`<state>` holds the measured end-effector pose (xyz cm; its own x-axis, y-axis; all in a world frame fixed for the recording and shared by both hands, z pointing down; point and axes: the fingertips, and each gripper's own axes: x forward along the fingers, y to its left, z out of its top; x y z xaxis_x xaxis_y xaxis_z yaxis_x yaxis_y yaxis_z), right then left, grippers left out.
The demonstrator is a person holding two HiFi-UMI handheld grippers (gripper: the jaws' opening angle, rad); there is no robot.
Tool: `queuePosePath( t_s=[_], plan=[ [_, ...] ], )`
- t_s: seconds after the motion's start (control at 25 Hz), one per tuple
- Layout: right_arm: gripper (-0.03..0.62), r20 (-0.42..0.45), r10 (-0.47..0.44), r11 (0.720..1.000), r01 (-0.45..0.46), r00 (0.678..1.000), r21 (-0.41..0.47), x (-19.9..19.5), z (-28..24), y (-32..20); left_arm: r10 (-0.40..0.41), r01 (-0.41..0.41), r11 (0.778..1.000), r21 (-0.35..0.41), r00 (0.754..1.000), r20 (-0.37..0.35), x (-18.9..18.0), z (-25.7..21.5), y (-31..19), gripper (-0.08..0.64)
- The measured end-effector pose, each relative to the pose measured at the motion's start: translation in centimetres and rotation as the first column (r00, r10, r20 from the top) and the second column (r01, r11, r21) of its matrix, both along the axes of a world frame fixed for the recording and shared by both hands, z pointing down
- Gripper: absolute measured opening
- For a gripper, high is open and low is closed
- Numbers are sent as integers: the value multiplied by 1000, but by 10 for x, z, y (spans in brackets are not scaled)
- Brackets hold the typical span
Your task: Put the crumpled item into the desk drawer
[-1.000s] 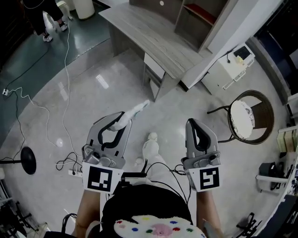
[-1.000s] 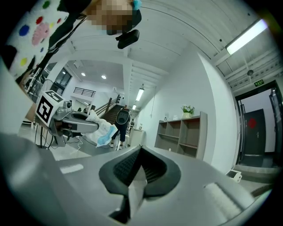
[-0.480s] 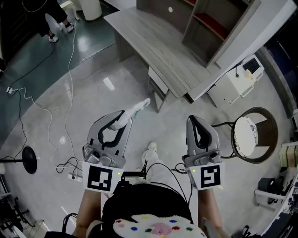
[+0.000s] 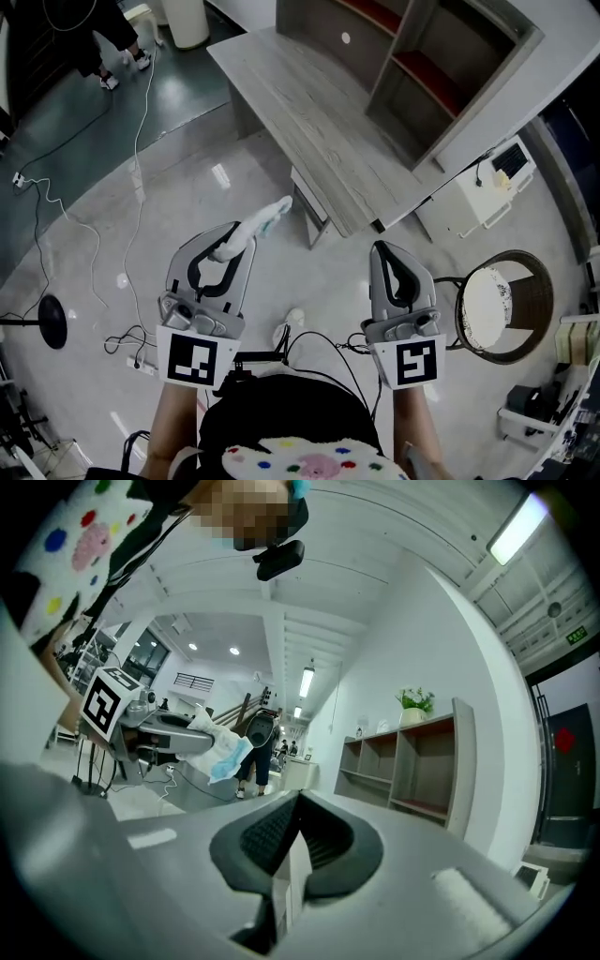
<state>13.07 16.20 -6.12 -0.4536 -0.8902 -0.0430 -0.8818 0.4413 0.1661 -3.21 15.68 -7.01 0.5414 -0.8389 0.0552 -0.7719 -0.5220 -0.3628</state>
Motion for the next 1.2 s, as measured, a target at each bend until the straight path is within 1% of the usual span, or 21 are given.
queuePosePath(
  t_s=[0.16,0.24,0.36,0.44,0.8,1.0,1.2],
  plan=[
    [9,-11,-1,1000,1,1000,-21,6,7,-20,4,-5,1000,17,999,43,0,-5,-16,58],
    [9,-14,0,1000,0,1000,-15,6,5,-29,0,-1,1000,27,999,48,-5,-7,-26,58],
    [9,-14,5,1000,-5,1000,-4,2,4,-39,-12,11,1000,12,999,37,-12,-5,-39,58],
    [9,-14,11,1000,-11,1000,-1,-1,5,-45,-6,6,1000,6,999,31,-14,-3,-48,58],
    [9,9,62,998,-61,998,-17,-14,11,-70,70,-70,998,-3,997,27,-14,3,-85,59],
    [9,6,76,996,-75,997,-50,-21,21,-76,95,-94,995,-23,995,19,-17,13,-94,58],
    [9,15,66,994,-65,998,-90,-29,40,-86,98,-97,993,-68,995,13,-22,32,-105,58]
  ],
)
